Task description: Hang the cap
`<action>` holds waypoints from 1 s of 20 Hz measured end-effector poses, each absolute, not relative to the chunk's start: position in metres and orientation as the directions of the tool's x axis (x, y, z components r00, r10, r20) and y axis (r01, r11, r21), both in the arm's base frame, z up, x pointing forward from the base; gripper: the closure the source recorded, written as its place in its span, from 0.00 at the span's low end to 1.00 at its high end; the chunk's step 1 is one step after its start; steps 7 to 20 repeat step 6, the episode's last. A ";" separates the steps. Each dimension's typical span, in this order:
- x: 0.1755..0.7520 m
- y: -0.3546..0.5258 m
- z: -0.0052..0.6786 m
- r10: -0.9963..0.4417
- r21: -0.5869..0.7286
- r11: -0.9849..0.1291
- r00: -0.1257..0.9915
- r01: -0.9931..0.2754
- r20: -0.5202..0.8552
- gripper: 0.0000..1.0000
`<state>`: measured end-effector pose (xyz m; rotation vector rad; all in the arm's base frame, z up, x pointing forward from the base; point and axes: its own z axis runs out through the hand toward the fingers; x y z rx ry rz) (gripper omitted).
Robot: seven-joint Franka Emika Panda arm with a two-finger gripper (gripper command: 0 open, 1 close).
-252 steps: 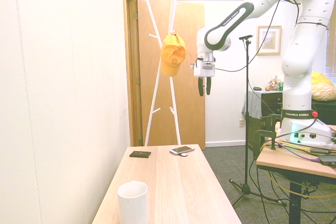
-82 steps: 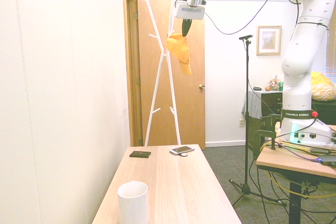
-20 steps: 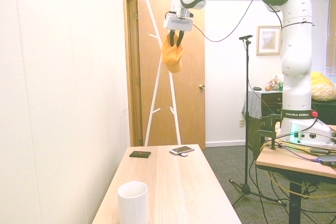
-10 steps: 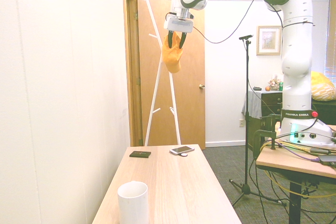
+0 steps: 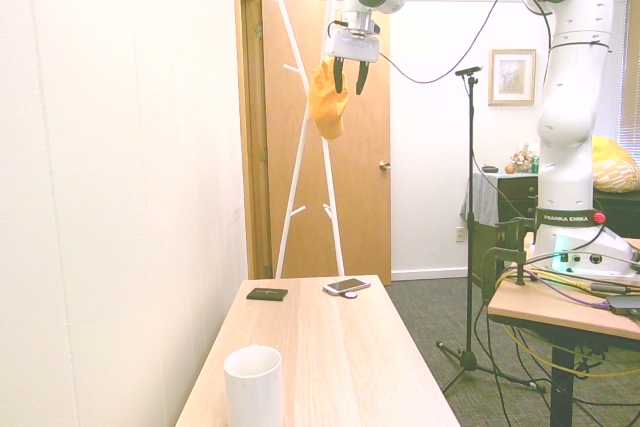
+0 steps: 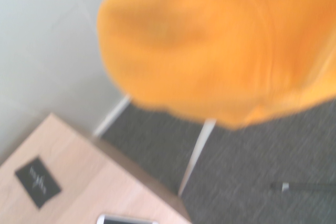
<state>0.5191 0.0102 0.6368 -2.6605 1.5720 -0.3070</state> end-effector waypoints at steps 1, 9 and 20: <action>0.512 0.013 0.632 -0.868 -0.115 -0.493 0.479 -0.862 0.131 0.00; 0.484 0.032 0.604 -0.852 -0.066 -0.523 0.522 -0.850 0.040 0.00; 0.484 0.032 0.604 -0.852 -0.066 -0.523 0.522 -0.850 0.040 0.00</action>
